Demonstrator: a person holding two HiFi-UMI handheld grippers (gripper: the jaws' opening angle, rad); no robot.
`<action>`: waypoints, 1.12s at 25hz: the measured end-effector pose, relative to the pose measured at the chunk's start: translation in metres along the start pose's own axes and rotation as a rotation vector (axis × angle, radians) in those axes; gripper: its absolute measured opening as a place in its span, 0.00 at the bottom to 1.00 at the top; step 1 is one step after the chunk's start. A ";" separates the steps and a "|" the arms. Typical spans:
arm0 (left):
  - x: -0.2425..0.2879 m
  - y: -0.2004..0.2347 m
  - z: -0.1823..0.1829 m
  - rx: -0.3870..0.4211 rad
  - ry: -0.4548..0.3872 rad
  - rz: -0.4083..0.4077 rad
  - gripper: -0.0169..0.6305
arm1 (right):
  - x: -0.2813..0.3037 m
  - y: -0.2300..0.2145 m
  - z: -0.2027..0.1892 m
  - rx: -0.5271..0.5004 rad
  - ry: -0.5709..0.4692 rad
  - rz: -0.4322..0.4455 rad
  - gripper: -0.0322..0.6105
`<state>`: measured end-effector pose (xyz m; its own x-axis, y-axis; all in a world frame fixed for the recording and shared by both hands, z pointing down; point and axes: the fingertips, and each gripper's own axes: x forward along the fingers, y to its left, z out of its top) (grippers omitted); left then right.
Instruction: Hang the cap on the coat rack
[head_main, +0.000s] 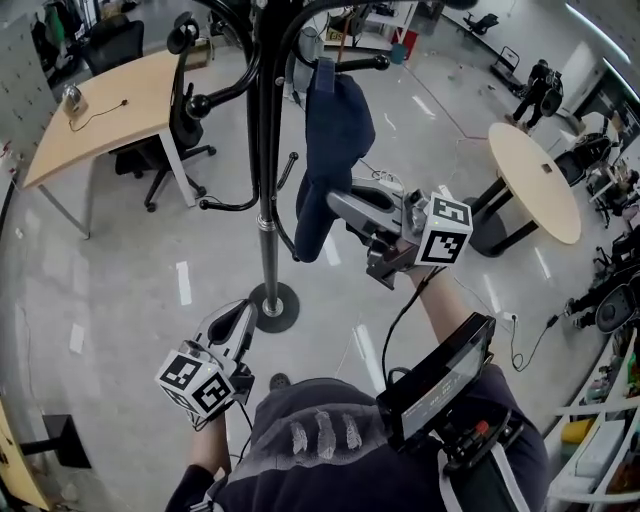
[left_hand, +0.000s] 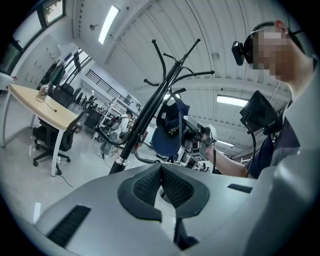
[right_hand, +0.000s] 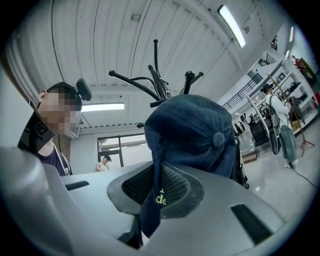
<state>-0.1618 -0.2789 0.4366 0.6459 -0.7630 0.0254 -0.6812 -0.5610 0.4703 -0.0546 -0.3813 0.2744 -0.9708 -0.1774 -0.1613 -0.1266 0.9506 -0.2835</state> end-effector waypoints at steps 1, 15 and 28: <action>0.000 -0.001 -0.001 -0.002 -0.001 0.000 0.04 | 0.001 0.002 0.000 0.002 0.001 0.006 0.10; 0.013 -0.001 -0.007 -0.025 0.030 -0.025 0.04 | 0.015 0.027 0.014 -0.020 -0.014 0.098 0.10; 0.015 -0.009 -0.007 -0.025 0.029 -0.014 0.04 | 0.005 0.006 0.000 0.028 0.014 0.007 0.10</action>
<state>-0.1441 -0.2829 0.4391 0.6656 -0.7450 0.0441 -0.6630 -0.5632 0.4931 -0.0601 -0.3767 0.2717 -0.9746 -0.1667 -0.1499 -0.1139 0.9442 -0.3090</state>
